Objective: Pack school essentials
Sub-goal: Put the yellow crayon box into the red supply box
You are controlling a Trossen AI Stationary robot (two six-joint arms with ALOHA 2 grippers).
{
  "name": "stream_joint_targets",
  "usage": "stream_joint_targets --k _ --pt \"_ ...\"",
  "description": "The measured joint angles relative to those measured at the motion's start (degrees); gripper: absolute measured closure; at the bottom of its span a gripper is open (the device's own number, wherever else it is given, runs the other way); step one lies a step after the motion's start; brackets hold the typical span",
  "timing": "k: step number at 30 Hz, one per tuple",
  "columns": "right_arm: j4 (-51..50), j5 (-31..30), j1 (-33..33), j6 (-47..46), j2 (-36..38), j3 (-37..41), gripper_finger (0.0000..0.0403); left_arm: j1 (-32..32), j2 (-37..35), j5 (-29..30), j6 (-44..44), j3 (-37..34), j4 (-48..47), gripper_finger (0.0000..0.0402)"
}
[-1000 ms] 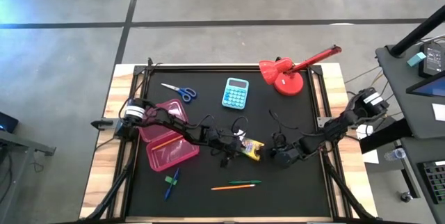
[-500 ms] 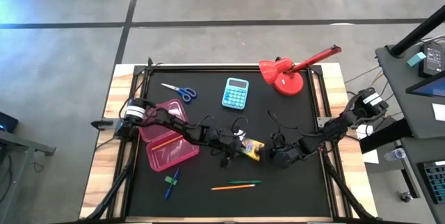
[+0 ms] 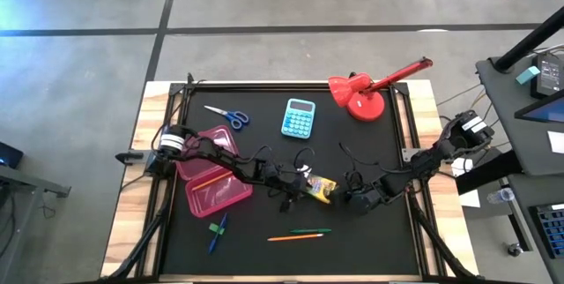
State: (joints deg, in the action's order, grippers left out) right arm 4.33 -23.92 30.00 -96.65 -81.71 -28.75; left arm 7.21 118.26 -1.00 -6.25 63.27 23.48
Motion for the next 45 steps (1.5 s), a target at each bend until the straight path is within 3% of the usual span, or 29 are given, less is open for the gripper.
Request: stream_joint_targets --k 8,19,28,45 --pt "-0.09 -4.10 -0.26 -0.57 -0.15 0.09 0.0207 0.74 0.00 -0.49 0.05 0.46 1.20 0.0289" --pt "0.44 -4.43 -0.28 1.30 -0.15 -0.28 0.0207 0.84 -3.61 -0.58 -0.10 0.34 0.32 0.0288" --pt "0.53 -4.53 -0.28 1.28 -0.15 -0.24 0.0207 0.36 -4.94 3.44 -0.18 -0.25 -9.49 0.0288" --pt "3.29 -4.87 -0.32 -0.99 -0.09 -0.50 0.0207 0.39 -5.05 4.45 -0.07 -3.12 -8.84 0.0288"
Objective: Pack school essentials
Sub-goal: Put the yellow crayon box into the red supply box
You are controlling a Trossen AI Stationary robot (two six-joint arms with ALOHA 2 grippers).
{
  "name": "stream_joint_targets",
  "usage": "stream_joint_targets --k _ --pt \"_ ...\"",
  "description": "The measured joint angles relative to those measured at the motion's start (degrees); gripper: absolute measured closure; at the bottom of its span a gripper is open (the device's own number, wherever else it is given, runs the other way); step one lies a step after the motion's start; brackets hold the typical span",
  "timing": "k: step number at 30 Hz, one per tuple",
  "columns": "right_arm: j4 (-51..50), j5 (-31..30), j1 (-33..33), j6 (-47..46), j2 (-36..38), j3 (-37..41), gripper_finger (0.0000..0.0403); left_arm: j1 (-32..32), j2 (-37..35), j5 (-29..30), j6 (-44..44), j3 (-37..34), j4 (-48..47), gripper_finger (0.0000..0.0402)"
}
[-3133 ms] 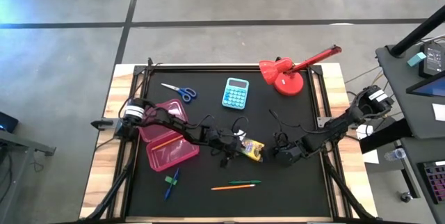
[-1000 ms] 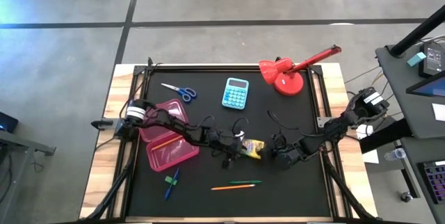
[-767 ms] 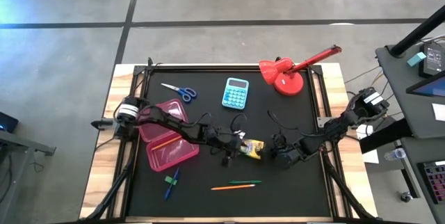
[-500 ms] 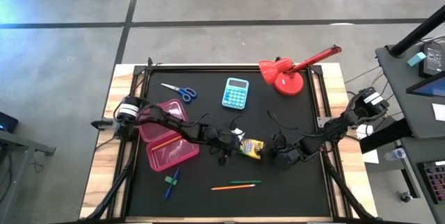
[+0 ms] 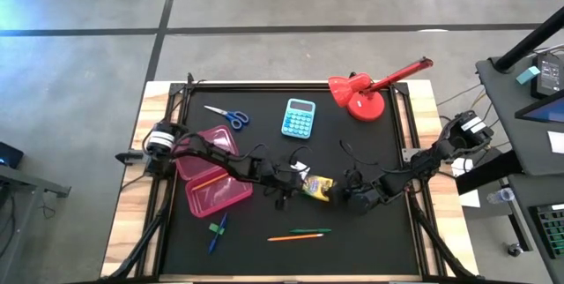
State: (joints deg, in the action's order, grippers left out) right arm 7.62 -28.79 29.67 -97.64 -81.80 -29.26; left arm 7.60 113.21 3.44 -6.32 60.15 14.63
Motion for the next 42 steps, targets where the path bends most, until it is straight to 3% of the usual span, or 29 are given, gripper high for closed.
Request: stream_joint_targets --k 17,26,34,42 --pt "2.11 -2.76 -2.34 0.74 0.00 0.02 0.0209 -0.02 0.11 0.00 -0.04 -0.70 1.94 0.0288" --pt "2.16 -2.94 -2.34 0.62 0.00 0.02 0.0254 -0.04 -0.44 0.18 -0.08 -0.56 4.82 0.0288" --pt "2.36 -2.89 -2.34 1.28 0.00 0.02 0.0286 -0.04 -5.56 0.24 -0.05 -0.83 4.88 0.0288" --pt "5.00 -1.60 -2.21 13.97 1.22 -0.11 0.0290 -0.11 -12.66 0.26 0.13 -1.58 4.49 0.0288"
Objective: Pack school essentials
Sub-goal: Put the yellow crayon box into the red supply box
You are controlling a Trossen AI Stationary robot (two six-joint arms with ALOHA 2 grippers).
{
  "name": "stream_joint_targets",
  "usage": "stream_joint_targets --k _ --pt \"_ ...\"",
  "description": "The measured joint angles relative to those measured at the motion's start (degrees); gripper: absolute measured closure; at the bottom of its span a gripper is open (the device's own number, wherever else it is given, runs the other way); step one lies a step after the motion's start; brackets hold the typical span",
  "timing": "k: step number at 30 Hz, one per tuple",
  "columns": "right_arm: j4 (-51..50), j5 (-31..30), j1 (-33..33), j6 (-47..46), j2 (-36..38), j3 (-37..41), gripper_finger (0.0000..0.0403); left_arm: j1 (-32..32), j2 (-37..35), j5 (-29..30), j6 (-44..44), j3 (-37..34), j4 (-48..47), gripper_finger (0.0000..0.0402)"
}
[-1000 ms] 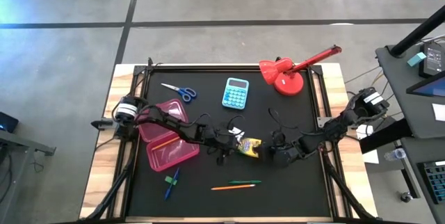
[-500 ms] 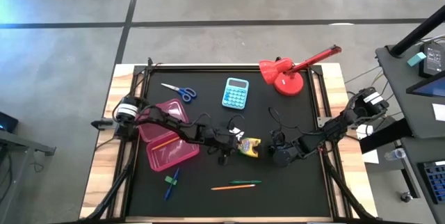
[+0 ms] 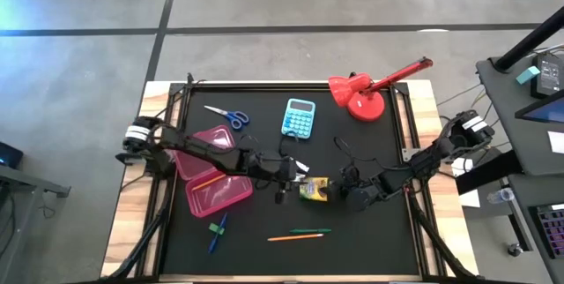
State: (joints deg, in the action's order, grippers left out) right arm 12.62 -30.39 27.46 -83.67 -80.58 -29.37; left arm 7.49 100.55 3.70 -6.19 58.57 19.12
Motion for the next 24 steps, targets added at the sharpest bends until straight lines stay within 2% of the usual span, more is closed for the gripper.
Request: stream_joint_targets --k 2,5,9,19,24 --pt "-0.13 0.82 0.02 4.91 1.11 -0.73 0.0290 0.00 -1.42 -0.03 1.72 -0.01 -2.17 0.0288" --pt "-0.13 0.99 0.02 12.46 2.90 -2.19 0.0292 -0.16 -3.52 -0.77 8.83 -0.04 -5.75 0.0286" --pt "-0.39 0.98 0.00 19.99 5.11 -3.39 0.0291 -0.39 -6.08 -3.78 16.45 -0.09 -8.34 0.0270" --pt "-3.58 0.85 -0.13 22.42 6.43 -4.41 0.0293 -0.39 -5.00 -6.84 17.62 -0.11 -7.79 0.0185" --pt "-3.45 0.93 -0.13 27.83 6.45 -6.21 0.0294 -0.39 -2.02 -6.88 17.03 0.11 -6.84 0.0165"
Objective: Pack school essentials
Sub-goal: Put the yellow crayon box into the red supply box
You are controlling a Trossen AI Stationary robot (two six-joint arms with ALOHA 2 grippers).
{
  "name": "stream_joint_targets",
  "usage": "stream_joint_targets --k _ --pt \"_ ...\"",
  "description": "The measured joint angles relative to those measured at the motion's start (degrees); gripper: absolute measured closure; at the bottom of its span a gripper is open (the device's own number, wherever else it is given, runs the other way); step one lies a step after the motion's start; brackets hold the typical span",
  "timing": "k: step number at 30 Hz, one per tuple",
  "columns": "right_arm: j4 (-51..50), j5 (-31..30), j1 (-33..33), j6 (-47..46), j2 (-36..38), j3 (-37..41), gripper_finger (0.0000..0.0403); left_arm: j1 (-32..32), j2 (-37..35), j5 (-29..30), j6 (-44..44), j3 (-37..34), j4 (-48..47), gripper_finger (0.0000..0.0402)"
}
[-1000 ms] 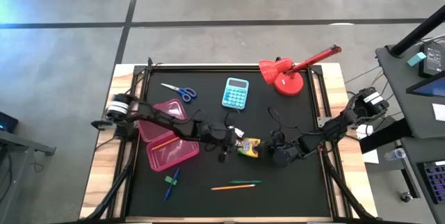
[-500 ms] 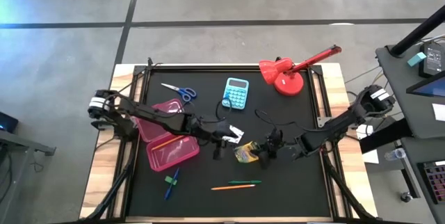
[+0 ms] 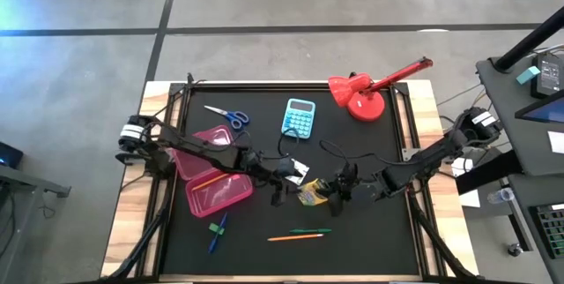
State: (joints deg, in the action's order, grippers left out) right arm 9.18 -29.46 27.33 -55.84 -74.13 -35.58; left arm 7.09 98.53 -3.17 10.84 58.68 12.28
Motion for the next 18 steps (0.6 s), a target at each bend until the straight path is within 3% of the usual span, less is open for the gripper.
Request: stream_joint_targets --k 7,18 --pt "-4.37 1.41 0.00 6.59 -0.21 -4.21 0.0294 0.00 1.72 -4.03 -0.71 1.02 1.17 0.0163" --pt "-9.45 1.12 -0.29 13.68 -0.22 -9.83 0.0294 -0.28 1.95 -4.12 -0.75 0.96 6.08 0.0163"
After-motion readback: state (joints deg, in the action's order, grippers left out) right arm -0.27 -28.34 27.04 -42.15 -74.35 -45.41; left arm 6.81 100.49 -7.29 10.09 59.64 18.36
